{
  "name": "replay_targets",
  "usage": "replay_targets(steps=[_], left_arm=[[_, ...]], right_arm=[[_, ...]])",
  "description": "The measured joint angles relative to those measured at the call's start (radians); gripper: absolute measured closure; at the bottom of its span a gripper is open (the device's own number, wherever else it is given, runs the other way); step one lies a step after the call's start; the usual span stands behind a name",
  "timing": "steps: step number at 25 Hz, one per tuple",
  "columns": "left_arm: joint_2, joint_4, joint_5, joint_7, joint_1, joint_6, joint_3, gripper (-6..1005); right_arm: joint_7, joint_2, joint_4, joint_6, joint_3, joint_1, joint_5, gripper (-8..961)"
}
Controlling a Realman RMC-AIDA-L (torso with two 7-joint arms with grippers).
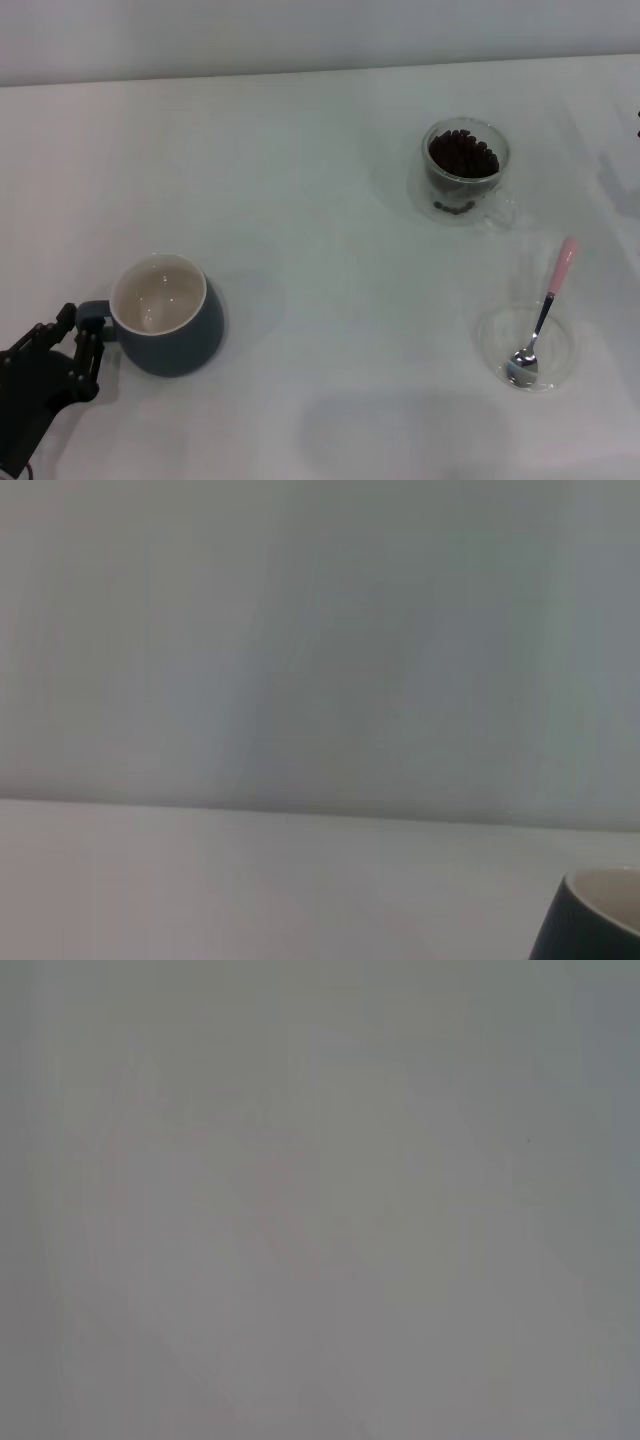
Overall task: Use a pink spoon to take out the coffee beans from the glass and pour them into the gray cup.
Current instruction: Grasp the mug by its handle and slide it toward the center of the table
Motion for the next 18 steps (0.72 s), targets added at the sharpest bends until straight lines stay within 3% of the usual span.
replay_targets(steps=[2, 9, 18], left_arm=[[0.000, 0.000, 0.000, 0.003, -0.006, 0.001, 0.000, 702], [0.000, 0.000, 0.010, 0.005, -0.027, 0.004, 0.000, 822], [0.003, -0.001, 0.096, 0.007, -0.107, 0.062, 0.003, 837]], right_arm=[[0.000, 0.000, 0.001, 0.000, 0.000, 0.000, 0.000, 168], [0.000, 0.000, 0.004, 0.000, -0.003, 0.000, 0.000, 168], [0.000, 0.000, 0.014, 0.003, -0.007, 0.003, -0.001, 168]])
